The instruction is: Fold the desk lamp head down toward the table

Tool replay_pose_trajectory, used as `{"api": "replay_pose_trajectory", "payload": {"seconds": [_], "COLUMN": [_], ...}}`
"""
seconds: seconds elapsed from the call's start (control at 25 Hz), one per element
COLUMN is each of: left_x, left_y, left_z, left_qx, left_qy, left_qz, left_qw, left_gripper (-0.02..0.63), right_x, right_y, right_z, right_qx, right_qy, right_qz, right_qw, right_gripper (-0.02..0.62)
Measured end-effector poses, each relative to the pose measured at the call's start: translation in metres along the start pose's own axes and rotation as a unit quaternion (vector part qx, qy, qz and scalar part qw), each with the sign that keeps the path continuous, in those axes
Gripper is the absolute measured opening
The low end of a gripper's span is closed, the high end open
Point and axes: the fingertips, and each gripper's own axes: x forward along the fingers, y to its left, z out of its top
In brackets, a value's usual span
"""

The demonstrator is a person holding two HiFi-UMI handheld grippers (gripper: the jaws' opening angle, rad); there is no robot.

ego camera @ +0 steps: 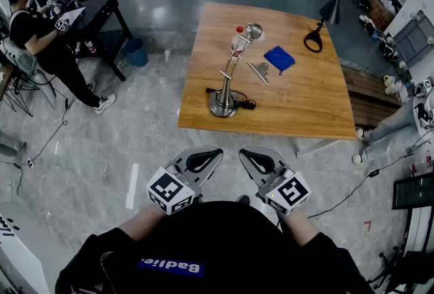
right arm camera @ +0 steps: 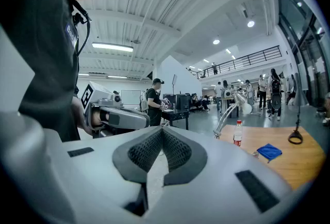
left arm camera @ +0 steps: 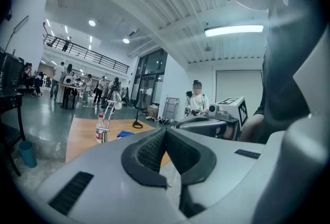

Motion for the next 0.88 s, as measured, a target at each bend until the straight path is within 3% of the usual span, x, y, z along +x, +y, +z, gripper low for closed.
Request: {"api": "replay_pose_trajectory", "payload": {"seconds": [0.88], "left_x": [0.0097], "left_y": [-0.01], "left_z": [0.0014], "left_qx": [0.003], "left_qy": [0.005], "left_qz": [-0.002], "left_qw": [1.0], "left_gripper": [0.009], "right_x": [-0.0087], "right_y": [0.0031], "right_z": [0.0003], "right_qx": [-0.023], "right_qy": [-0.01], "right_qz": [0.014], "right_qw": [1.0], "right_gripper": [0.005]}}
